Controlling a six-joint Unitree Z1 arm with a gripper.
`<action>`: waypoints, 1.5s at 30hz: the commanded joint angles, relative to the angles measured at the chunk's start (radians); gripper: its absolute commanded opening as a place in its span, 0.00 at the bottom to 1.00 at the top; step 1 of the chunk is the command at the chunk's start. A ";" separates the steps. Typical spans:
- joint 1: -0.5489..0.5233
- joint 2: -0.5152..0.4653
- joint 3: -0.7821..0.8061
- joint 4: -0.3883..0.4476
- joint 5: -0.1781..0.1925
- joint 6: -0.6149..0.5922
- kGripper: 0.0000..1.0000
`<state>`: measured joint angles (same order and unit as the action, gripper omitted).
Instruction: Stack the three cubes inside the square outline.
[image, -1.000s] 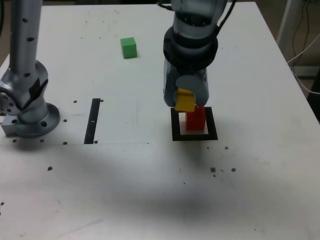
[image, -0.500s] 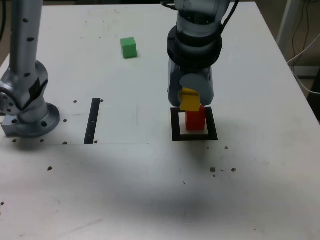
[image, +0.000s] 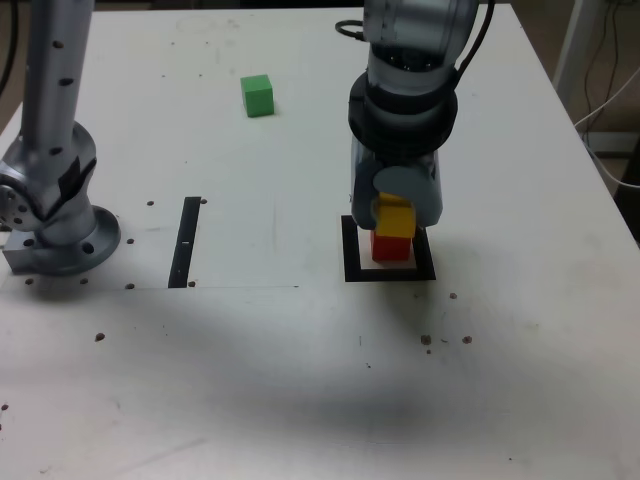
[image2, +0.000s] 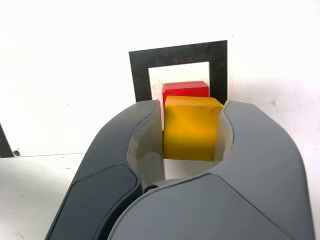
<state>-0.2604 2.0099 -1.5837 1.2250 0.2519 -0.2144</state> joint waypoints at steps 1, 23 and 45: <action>0.000 0.000 0.002 0.000 0.000 0.002 0.48; 0.029 -0.160 0.048 0.129 0.068 0.030 0.99; 0.626 -0.255 0.196 0.092 0.045 0.419 0.99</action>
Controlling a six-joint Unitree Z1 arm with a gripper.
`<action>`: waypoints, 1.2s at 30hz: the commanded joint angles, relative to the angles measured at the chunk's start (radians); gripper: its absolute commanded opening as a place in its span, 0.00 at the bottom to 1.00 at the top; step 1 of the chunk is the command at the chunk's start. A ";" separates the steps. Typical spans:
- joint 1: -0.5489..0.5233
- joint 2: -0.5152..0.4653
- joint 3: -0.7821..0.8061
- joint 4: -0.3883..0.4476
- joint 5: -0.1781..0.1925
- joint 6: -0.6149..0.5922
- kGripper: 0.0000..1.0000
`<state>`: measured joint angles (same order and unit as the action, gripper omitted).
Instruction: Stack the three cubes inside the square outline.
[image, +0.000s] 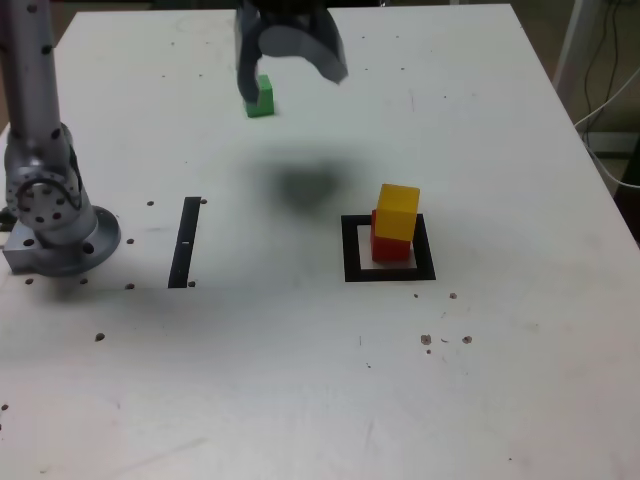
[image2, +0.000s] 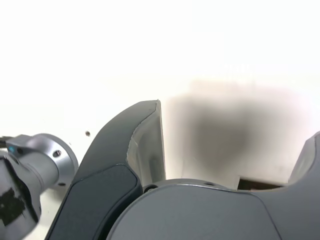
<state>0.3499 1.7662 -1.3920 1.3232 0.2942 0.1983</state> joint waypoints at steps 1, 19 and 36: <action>0.042 -0.016 0.011 -0.014 0.002 0.019 0.99; 0.282 -0.022 0.128 -0.175 0.011 0.111 0.99; 0.415 0.119 0.068 -0.236 0.002 0.187 1.00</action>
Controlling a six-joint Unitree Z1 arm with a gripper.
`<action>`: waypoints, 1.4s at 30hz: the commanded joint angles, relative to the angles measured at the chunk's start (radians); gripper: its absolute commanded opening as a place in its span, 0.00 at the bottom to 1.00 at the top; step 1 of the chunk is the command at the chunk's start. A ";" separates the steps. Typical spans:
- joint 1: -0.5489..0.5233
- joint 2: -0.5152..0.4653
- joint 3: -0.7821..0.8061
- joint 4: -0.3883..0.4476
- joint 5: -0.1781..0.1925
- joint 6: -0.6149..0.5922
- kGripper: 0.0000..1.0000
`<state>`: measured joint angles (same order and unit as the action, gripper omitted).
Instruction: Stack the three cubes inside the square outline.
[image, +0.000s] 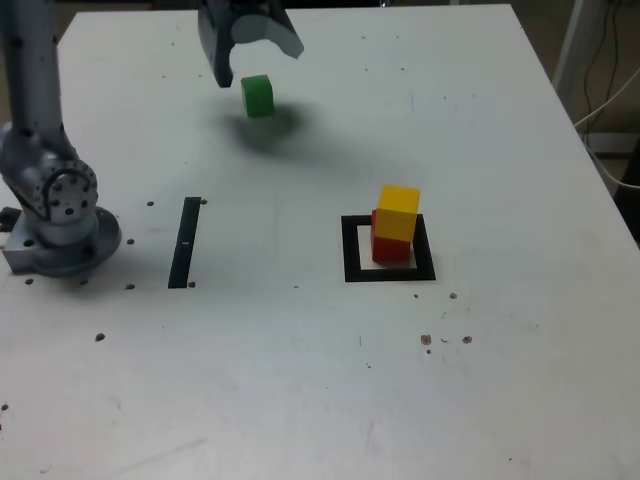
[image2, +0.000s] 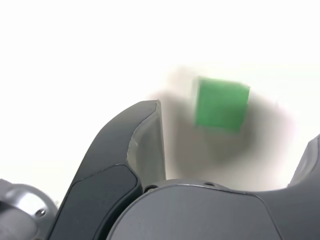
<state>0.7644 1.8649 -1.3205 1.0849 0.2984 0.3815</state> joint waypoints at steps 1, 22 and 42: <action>0.005 0.036 -0.011 0.002 -0.004 0.008 1.00; 0.029 0.104 -0.004 -0.051 -0.014 0.012 0.93; 0.029 0.126 -0.002 -0.062 -0.021 0.019 0.74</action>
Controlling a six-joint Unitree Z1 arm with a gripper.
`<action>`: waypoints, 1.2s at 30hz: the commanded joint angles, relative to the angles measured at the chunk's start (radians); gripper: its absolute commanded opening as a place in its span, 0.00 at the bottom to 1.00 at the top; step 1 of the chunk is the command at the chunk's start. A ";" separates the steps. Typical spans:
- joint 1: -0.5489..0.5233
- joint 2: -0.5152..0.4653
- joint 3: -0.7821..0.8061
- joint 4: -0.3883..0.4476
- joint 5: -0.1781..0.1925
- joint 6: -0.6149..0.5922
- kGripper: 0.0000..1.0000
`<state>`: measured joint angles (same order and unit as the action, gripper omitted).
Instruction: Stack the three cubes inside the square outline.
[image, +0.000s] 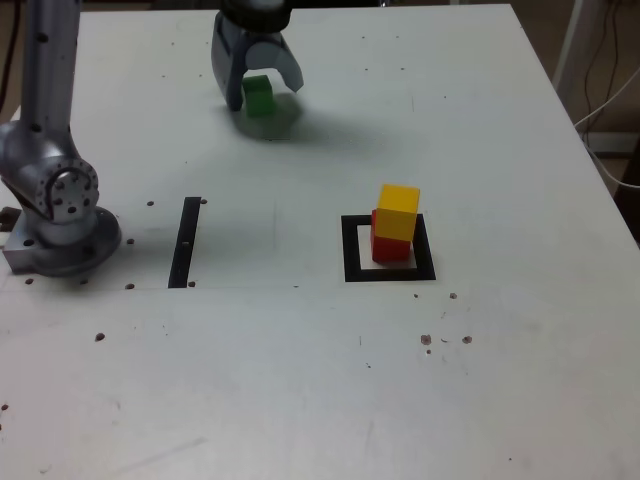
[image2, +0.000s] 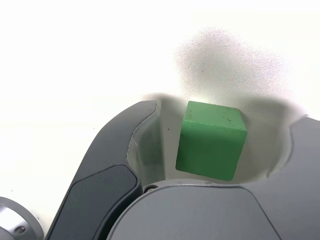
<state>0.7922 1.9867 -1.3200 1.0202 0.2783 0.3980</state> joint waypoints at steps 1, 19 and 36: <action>0.001 0.004 -0.003 0.003 -0.002 0.002 0.72; 0.001 -0.005 0.012 -0.015 -0.003 -0.001 0.45; -0.062 -0.075 0.002 0.003 0.009 -0.022 0.35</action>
<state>0.7494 1.9314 -1.3093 1.0091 0.2850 0.3853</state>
